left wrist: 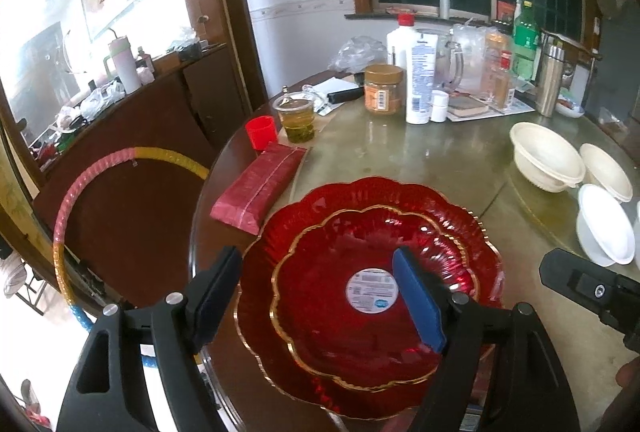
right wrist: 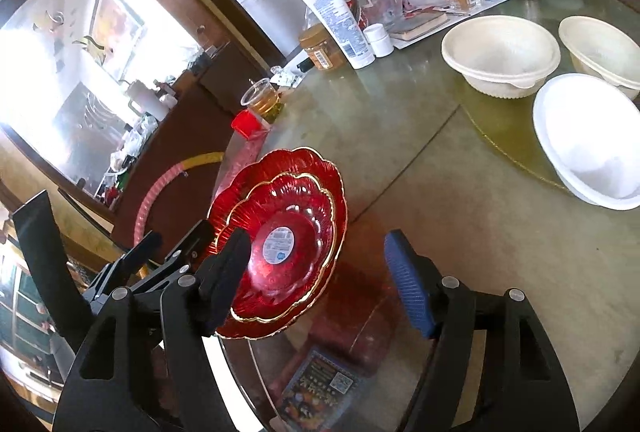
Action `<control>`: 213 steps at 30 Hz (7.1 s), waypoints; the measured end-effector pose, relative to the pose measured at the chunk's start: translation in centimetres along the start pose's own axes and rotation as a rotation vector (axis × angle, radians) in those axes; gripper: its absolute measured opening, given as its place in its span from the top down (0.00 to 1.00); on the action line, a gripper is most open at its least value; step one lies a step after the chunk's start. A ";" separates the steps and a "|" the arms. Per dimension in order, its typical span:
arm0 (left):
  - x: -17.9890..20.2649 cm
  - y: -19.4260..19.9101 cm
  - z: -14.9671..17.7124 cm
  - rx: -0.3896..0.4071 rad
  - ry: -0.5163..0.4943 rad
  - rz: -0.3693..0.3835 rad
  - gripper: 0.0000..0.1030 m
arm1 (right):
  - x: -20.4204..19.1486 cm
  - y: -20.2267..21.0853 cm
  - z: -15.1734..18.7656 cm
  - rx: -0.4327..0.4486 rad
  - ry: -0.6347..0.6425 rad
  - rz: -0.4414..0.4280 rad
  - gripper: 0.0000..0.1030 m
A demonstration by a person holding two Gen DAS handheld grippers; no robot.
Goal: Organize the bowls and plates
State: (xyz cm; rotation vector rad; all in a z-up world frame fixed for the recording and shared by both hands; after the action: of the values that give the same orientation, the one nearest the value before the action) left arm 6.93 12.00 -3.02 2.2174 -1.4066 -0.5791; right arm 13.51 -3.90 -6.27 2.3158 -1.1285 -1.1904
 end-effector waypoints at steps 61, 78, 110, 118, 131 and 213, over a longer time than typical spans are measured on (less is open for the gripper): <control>23.7 -1.3 2.1 -0.111 -0.177 0.464 0.86 | 18.3 11.2 -0.1 0.231 -0.360 0.266 0.92; 23.6 -0.6 2.7 -0.020 -0.166 0.479 0.86 | 17.7 11.9 0.8 0.333 -0.278 0.335 0.92; 23.5 -0.3 2.7 0.026 -0.162 0.469 0.86 | 17.6 11.9 0.7 0.380 -0.255 0.322 0.92; 22.2 1.0 1.5 0.055 -0.147 0.449 0.86 | 15.8 12.6 -0.1 0.403 -0.221 0.302 0.92; 12.5 3.5 -2.1 0.138 -0.021 0.357 0.86 | 6.8 9.9 -2.5 0.382 -0.060 0.138 0.92; 12.2 0.3 -0.6 -0.112 0.098 0.432 0.23 | 9.9 11.3 -2.5 0.312 -0.234 0.032 0.49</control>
State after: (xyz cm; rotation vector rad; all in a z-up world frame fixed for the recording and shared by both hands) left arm 11.82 0.77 -3.66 1.7540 -1.6874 -0.3803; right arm 13.18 -18.91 -3.71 2.4129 -1.5238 -1.3876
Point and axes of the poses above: each gripper's, at about its wrist camera, not at the fingertips, and y roughly against the way its jaws point, x to its right, z to its underside, the point moved 4 cm from there along -y, roughly the way its jaws point, and after that the axes turned 7 degrees about x, right-handed, at the moved point
